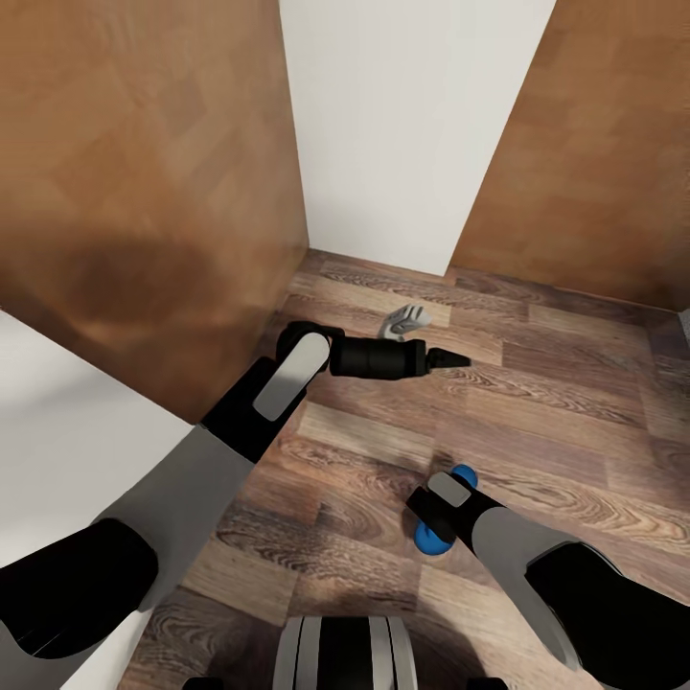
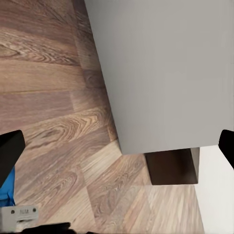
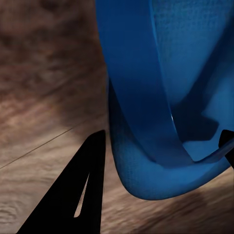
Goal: In the bedroom, move the book from the bed onto either nightstand, and place the two sandals side by side next to the bed.
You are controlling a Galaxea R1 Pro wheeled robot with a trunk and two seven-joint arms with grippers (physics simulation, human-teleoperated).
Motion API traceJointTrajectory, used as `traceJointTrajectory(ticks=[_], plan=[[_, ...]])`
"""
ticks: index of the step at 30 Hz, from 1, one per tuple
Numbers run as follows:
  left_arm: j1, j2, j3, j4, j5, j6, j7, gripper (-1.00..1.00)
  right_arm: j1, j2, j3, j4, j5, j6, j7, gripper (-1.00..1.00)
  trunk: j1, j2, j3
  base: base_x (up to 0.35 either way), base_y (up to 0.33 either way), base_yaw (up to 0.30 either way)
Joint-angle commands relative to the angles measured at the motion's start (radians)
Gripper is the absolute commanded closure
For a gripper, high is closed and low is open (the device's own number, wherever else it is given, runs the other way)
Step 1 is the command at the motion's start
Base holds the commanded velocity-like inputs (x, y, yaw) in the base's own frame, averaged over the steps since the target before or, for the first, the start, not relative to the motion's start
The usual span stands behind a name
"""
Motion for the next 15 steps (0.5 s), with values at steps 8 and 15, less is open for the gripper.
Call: traceJointTrajectory(ticks=[8, 15], plan=[[-0.001, 0.000, 0.001, 0.054, -0.009, 0.001, -0.009, -1.00, 0.000, -0.002, 0.011, 0.000, 0.032, 0.003, -0.004, 1.00, -0.004, 0.002, 0.030, 0.000, 0.000, 0.000], [-0.001, 0.000, 0.001, 0.061, -0.011, 0.001, -0.008, -1.00, 0.000, -0.011, 0.012, 0.000, 0.104, 0.006, -0.005, 1.00, -0.007, 0.003, 0.058, 0.000, 0.000, 0.000]])
